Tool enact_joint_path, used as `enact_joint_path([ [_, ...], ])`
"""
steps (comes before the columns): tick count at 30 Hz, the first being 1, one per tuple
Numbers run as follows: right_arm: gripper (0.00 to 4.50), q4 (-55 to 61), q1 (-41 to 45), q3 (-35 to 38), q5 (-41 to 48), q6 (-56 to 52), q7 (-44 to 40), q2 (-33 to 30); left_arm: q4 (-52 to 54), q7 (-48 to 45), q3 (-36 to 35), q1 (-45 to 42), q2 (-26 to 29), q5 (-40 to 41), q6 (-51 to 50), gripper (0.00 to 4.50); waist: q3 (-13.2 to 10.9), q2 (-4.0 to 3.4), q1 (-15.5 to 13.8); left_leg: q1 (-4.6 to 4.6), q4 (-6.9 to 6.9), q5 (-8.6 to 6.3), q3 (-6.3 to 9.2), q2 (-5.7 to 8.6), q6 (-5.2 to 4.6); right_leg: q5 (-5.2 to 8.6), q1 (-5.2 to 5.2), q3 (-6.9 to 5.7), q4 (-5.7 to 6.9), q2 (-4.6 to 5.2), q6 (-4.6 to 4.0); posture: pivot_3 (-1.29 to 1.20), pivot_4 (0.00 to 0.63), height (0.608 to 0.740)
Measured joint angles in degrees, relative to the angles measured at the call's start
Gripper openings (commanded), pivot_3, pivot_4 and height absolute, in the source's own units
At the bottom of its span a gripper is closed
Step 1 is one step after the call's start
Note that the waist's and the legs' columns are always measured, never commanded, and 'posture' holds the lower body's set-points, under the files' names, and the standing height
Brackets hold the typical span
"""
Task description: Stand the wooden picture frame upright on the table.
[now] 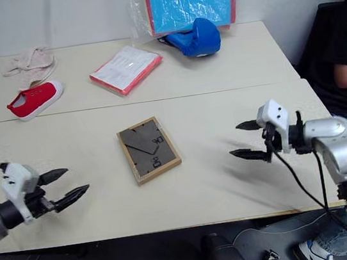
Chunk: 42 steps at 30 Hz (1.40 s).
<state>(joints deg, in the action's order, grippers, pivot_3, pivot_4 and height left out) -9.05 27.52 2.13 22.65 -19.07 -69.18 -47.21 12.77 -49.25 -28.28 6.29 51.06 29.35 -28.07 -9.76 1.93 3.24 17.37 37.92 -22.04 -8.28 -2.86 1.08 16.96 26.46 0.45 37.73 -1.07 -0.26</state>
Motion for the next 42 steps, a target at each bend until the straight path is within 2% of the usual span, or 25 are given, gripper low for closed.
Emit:
enact_joint_path([
  [13, 4.48, -1.62, 0.62, 0.24, -1.9, 1.52, 1.41, 2.68, 0.82, 2.76, 1.07, -0.1, -1.67, -1.76, -1.29, 4.5, -0.02, -0.04, 0.0, 0.03, -0.01, 0.0, 0.0, -0.01, 0.01, 0.0, 0.04, -0.01, 0.02, 0.01, 0.0, 0.0, 0.15, 0.74],
  [14, 4.31, -1.62, 0.67, 0.05, -2.34, 1.7, 1.74, 3.08, 0.82, 2.75, 1.59, -0.42, -1.66, -2.28, -0.99, 4.5, -0.02, -0.04, 0.01, 0.03, -0.01, 0.0, 0.0, 0.0, 0.01, 0.0, 0.04, 0.0, 0.02, 0.01, 0.0, 0.0, 0.15, 0.74],
  [16, 3.89, -1.72, 1.19, -0.62, -3.02, 1.81, 2.36, 4.02, 0.19, 2.3, 3.04, -1.27, -1.49, -3.23, 0.11, 4.12, -0.02, -0.04, 0.09, 0.03, 0.0, 0.0, -0.01, 0.0, 0.01, 0.0, 0.04, 0.0, 0.03, 0.02, 0.0, 0.0, 0.15, 0.74],
  [19, 2.83, -2.47, 4.3, -3.05, -4.81, 2.58, 3.51, 7.01, -3.81, -0.39, 9.11, -5.7, 0.19, -7.13, 4.09, 3.3, -0.03, -0.06, 0.16, 0.0, 0.06, 0.05, -0.02, 0.0, 0.08, -0.01, 0.04, 0.0, 0.12, 0.02, -0.02, 0.0, 0.15, 0.74],
  [23, 1.49, -4.51, 8.68, -7.5, -8.24, 4.61, 4.35, 11.61, -14.11, -4.82, 18.63, -16.36, 1.23, -13.4, 10.87, 2.11, -0.03, -0.06, 0.12, 0.02, 0.07, 0.1, -0.04, 0.01, 0.14, -0.01, 0.09, -0.02, 0.18, 0.01, -0.06, 0.0, 0.15, 0.74],
  [27, 0.13, -9.02, 11.91, -11.54, -11.95, 8.2, 4.54, 15.59, -25.14, -8.47, 25.82, -28.19, -0.84, -17.78, 16.67, 0.9, -0.03, -0.06, 0.09, 0.11, 0.08, 0.06, -0.12, 0.01, 0.07, -0.01, 0.16, -0.05, 0.13, 0.01, -0.06, 0.0, 0.15, 0.74],
  [30, 0.0, -14.73, 14.68, -14.77, -16.13, 12.15, 6.5, 19.56, -34.07, -10.31, 30.51, -36.56, -4.58, -21.3, 20.71, 0.01, -0.03, -0.06, 0.2, 0.15, 0.22, 0.05, -0.18, -0.01, 0.04, -0.01, 0.2, -0.05, 0.2, 0.02, -0.06, 0.0, 0.15, 0.74],
  [33, 0.0, -20.08, 17.71, -18.16, -20.47, 15.29, 9.74, 24.8, -41.87, -10.51, 34.15, -44.29, -9.63, -24.18, 23.51, 0.01, -0.03, -0.06, 0.33, 0.2, 0.39, 0.05, -0.19, -0.03, 0.06, -0.01, 0.24, -0.04, 0.38, 0.02, -0.05, 0.0, 0.15, 0.74],
  [37, 0.0, -21.02, 17.99, -18.63, -21.67, 16.23, 9.84, 25.56, -49.78, -10.31, 35.04, -48.67, -12.64, -25.62, 26.22, 0.01, -0.03, -0.06, 0.36, 0.17, 0.44, 0.07, -0.18, -0.04, 0.08, -0.01, 0.24, -0.05, 0.49, 0.03, -0.05, 0.0, 0.15, 0.74],
  [42, 0.0, -10.95, 12.93, -19.61, -21.12, 12.67, 7.62, 25.55, -58.6, -9.44, 35.08, -53.68, -15.89, -27.09, 28.83, 0.01, -0.03, -0.06, 0.24, 0.18, 0.52, 0.06, -0.14, -0.03, 0.09, -0.01, 0.24, -0.07, 0.57, 0.06, -0.06, 0.0, 0.15, 0.74],
])
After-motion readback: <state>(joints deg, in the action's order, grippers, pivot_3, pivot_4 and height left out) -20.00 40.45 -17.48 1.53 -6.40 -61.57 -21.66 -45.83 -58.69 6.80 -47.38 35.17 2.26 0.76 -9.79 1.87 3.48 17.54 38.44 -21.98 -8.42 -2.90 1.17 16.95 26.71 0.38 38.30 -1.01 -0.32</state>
